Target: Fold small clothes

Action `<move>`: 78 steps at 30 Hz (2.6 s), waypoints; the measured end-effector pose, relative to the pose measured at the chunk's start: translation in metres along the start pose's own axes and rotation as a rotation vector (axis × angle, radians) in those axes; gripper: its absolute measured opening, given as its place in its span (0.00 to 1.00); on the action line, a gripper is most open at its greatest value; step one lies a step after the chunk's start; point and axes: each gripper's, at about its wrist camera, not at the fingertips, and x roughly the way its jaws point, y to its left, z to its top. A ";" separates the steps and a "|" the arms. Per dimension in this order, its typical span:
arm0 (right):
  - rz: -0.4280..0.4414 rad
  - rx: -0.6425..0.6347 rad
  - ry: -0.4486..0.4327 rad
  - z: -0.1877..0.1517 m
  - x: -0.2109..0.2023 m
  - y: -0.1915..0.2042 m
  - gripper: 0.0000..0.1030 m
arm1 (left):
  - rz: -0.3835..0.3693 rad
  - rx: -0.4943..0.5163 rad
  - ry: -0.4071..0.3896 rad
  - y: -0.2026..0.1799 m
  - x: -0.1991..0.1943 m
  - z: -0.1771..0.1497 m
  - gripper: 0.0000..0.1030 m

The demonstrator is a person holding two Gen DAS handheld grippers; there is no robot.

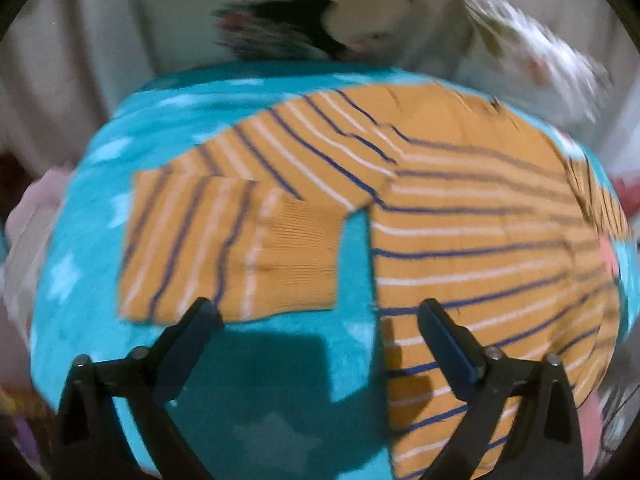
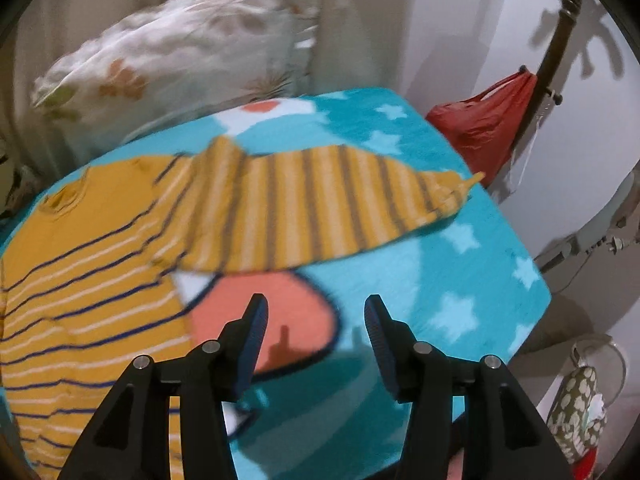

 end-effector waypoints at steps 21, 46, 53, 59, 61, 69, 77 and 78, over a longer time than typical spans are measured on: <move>0.029 -0.088 0.000 -0.024 -0.031 0.145 0.52 | 0.308 -0.522 -0.136 0.281 -0.061 0.039 0.11; 0.138 0.036 0.132 -0.052 0.010 0.044 0.53 | -0.164 -0.333 0.082 0.034 -0.031 -0.072 0.48; 0.443 0.072 0.264 -0.092 0.029 0.008 0.54 | -0.185 -0.328 0.078 -0.020 -0.035 -0.106 0.70; 0.623 0.017 0.308 -0.115 0.025 0.017 0.54 | -0.242 -0.363 0.113 -0.048 -0.031 -0.131 0.70; 0.652 -0.009 0.320 -0.122 0.022 0.021 0.54 | -0.264 -0.383 0.131 -0.055 -0.025 -0.139 0.70; 0.714 -0.075 0.327 -0.148 0.007 0.027 0.54 | -0.354 -0.466 0.172 -0.068 -0.007 -0.163 0.70; 0.746 -0.059 0.363 -0.165 0.010 0.023 0.54 | -0.387 -0.489 0.185 -0.077 -0.007 -0.171 0.70; 0.745 -0.053 0.369 -0.168 0.011 0.023 0.54 | -0.391 -0.493 0.192 -0.079 -0.007 -0.171 0.70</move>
